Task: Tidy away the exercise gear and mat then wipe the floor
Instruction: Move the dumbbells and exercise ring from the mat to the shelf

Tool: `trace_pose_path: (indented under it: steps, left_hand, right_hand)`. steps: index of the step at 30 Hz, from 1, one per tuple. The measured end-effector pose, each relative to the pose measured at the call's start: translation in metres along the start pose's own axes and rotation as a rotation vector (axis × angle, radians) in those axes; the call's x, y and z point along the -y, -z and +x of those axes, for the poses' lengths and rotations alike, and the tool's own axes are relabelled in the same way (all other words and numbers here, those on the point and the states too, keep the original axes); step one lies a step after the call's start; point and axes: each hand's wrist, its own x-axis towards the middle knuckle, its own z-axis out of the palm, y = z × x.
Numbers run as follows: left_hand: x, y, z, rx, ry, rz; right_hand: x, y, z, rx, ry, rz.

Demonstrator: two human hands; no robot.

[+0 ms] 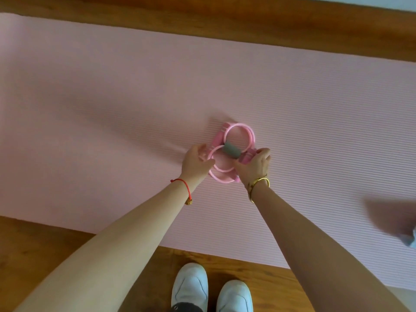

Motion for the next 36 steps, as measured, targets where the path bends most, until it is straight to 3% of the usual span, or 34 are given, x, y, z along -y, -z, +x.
trace_pose_path:
  steps: [6,13,28,36]
  left_hand:
    - [-0.005,0.000,0.003,0.037,-0.090,0.139]
    - [-0.032,0.010,-0.032,0.179,0.048,-0.035]
    - [-0.147,0.095,-0.201,0.268,0.064,-0.060]
    - [-0.183,0.139,-0.313,0.221,0.032,-0.137]
  right_hand:
    - [0.005,0.004,0.008,0.020,0.011,-0.106]
    - [0.020,0.048,-0.020,0.131,0.078,-0.063]
    - [0.110,0.174,-0.179,0.160,0.126,-0.024]
    - [0.149,0.228,-0.286,0.129,0.129,-0.009]
